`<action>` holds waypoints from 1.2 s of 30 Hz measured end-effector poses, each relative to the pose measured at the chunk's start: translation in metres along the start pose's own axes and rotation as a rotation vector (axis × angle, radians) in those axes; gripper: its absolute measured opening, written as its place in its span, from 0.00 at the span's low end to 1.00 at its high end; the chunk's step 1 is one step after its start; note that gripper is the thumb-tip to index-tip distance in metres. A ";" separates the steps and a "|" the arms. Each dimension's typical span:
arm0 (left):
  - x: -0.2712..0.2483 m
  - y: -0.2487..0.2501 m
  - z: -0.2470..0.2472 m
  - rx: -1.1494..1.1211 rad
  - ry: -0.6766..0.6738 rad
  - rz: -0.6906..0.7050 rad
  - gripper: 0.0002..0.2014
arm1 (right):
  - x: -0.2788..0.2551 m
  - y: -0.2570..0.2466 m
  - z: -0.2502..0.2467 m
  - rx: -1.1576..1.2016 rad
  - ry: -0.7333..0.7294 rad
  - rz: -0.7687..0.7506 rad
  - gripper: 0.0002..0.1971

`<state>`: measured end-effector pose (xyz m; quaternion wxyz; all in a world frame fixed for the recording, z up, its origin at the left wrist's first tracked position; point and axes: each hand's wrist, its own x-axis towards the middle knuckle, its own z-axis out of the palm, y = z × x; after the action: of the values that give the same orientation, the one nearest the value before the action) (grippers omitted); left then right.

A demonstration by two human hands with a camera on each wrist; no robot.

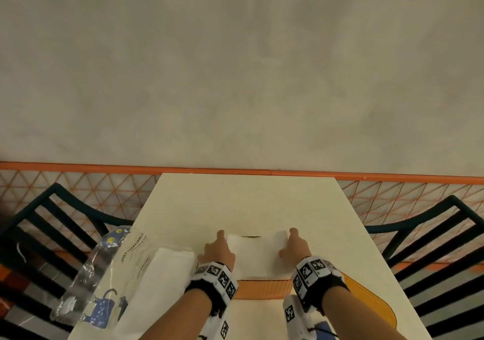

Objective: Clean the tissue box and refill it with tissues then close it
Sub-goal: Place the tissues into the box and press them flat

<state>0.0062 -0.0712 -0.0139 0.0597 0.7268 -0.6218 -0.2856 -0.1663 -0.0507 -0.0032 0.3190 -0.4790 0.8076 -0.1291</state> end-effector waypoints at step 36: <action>0.022 0.001 0.009 0.686 -0.368 0.438 0.31 | 0.014 0.005 0.023 -0.849 -0.191 -0.354 0.32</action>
<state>0.0029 -0.0901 -0.0284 -0.2375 0.4928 -0.8201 -0.1680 -0.1593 -0.0579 -0.0287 0.1408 -0.7070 0.6619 0.2052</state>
